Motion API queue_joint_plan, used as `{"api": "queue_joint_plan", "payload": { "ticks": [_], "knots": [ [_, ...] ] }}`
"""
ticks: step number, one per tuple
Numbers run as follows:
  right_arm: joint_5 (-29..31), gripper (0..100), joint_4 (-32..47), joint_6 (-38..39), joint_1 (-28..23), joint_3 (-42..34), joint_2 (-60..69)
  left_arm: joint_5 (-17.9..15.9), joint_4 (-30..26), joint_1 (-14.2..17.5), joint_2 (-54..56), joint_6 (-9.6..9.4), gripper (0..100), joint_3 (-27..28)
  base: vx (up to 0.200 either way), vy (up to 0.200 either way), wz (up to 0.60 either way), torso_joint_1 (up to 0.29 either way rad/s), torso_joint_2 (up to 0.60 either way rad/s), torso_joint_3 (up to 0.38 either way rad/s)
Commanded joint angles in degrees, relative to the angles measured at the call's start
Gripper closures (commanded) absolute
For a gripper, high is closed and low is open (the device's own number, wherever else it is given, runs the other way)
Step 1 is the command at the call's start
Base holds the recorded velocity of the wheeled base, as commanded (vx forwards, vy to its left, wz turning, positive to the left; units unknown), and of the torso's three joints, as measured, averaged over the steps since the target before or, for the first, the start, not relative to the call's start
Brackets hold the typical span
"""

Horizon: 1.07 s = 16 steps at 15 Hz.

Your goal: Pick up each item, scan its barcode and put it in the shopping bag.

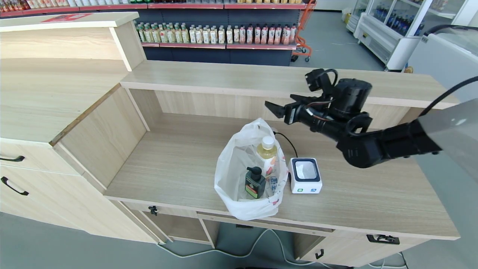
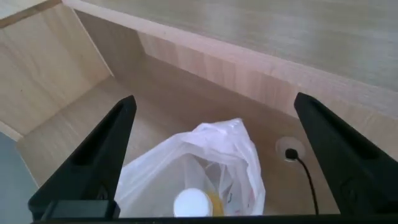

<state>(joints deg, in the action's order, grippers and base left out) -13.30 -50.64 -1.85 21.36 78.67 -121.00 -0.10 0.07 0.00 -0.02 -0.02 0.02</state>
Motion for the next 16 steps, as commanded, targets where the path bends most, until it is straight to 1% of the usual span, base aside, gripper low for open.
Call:
{"api": "queue_joint_plan", "payload": {
  "ticks": [1,2,4,5,7,8,9,10,11,12,14,15,16],
  "knots": [
    [0.8,0,1.8,-0.2,-5.4,-10.9,14.0,0.0,0.0,0.0,-0.1,0.11,0,0.0,0.000,0.000,0.00,0.000,0.00,0.000],
    [5.1,0,4.0,-0.9,-9.1,-21.0,21.4,0.1,0.0,0.0,-0.1,0.20,0,0.0,0.000,0.000,0.00,0.000,0.00,0.000],
    [12.6,0,7.6,-2.0,-14.4,-35.5,33.8,0.0,0.0,0.0,-0.1,0.20,0,0.0,0.000,0.000,0.00,0.000,0.00,0.000],
    [13.8,0,9.9,-2.2,-17.0,-42.5,40.4,0.1,-0.1,0.0,0.0,0.20,0,0.0,0.000,0.000,0.00,0.000,0.00,0.000],
    [14.2,0,17.1,-2.5,-21.4,-53.3,53.2,0.0,0.0,0.0,-0.1,0.20,0,0.0,0.000,0.000,0.00,0.000,0.00,0.000],
    [14.2,0,19.5,-2.5,-22.5,-55.6,56.9,0.1,-0.1,0.0,0.0,0.20,0,0.0,0.000,0.000,0.00,0.000,0.00,0.000],
    [14.8,0,24.6,-2.5,-23.6,-59.5,64.4,0.1,-0.1,0.0,-0.1,0.20,0,0.0,0.000,0.000,0.00,0.000,0.00,0.000],
    [16.6,0,28.8,-2.5,-23.6,-62.2,71.0,0.1,-0.1,0.0,0.0,0.20,0,0.0,0.000,0.000,0.00,0.000,0.00,0.000],
    [17.3,0,34.0,-2.5,-23.4,-66.3,80.7,0.1,-0.1,0.0,-0.1,0.20,0,0.0,0.000,0.000,0.00,0.000,0.00,0.000],
    [17.5,0,35.9,-2.5,-23.1,-68.9,86.2,0.1,0.0,0.0,-0.1,0.20,0,0.0,0.000,0.000,0.00,0.000,0.00,0.000],
    [17.2,0,36.2,-2.4,-22.9,-73.9,93.5,0.1,-0.1,0.0,0.0,0.20,0,0.0,0.000,0.000,0.00,0.000,0.00,0.000],
    [17.3,0,36.1,-2.4,-22.1,-77.9,98.3,0.0,0.0,0.0,0.0,0.20,0,0.0,0.000,0.000,0.00,0.000,0.00,0.000],
    [17.4,0,37.5,-2.1,-21.0,-78.7,102.4,0.1,0.0,0.0,-0.1,0.20,0,0.0,0.000,0.000,0.00,0.000,0.00,0.000]
  ]
}}
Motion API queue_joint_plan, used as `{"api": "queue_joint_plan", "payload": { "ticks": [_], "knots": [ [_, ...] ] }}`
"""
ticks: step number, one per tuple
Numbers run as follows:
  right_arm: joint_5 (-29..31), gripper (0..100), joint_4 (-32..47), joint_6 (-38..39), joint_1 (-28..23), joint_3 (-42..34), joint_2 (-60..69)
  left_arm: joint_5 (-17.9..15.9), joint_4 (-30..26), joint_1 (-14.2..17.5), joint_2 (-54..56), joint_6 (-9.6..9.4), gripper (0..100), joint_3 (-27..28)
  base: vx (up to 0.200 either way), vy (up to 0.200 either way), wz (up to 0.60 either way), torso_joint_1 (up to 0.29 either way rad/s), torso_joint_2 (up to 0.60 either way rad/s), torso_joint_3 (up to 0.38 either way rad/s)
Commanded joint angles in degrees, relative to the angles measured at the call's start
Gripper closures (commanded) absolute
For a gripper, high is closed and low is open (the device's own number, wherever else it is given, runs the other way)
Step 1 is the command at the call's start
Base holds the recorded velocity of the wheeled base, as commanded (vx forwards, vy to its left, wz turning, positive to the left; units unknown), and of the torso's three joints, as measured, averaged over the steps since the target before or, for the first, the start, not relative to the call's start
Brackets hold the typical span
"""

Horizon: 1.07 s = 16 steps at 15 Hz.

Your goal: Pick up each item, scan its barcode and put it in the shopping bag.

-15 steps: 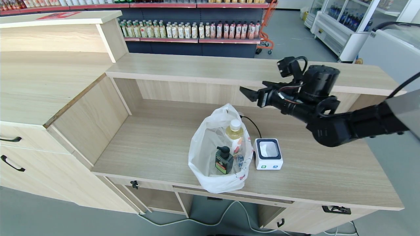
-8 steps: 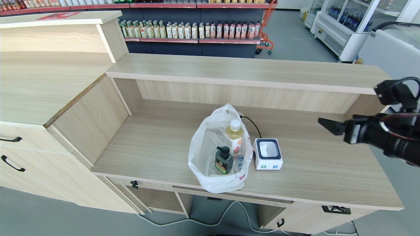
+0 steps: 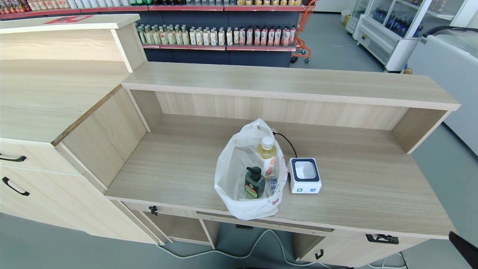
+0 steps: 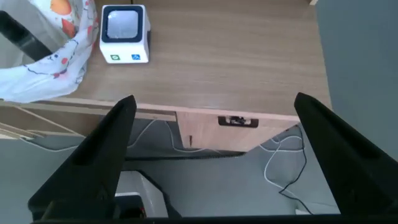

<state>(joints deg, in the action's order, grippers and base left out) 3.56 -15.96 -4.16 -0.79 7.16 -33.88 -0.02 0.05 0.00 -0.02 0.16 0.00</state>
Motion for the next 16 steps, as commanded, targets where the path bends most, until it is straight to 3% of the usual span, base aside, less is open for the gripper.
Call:
{"api": "queue_joint_plan", "payload": {
  "ticks": [1,3,6,16],
  "knots": [
    [0.7,0,7.9,0.3,2.0,-7.2,19.8,-0.1,0.0,0.0,-0.1,0.02,0,0.0,0.000,0.000,0.00,0.000,0.00,0.000],
    [0.6,0,14.6,1.0,1.9,-7.2,28.8,0.0,0.0,0.0,-0.1,0.02,0,0.0,0.000,0.000,0.00,0.000,0.00,0.000],
    [0.5,0,17.7,0.2,1.7,-7.2,32.6,0.0,0.0,0.0,0.0,0.02,0,0.0,0.000,0.000,0.00,0.000,0.00,0.000],
    [0.7,0,18.2,0.7,1.1,-7.1,33.8,0.0,0.0,0.0,0.0,0.02,0,0.0,0.000,0.000,0.00,0.000,0.00,0.000]
  ]
}}
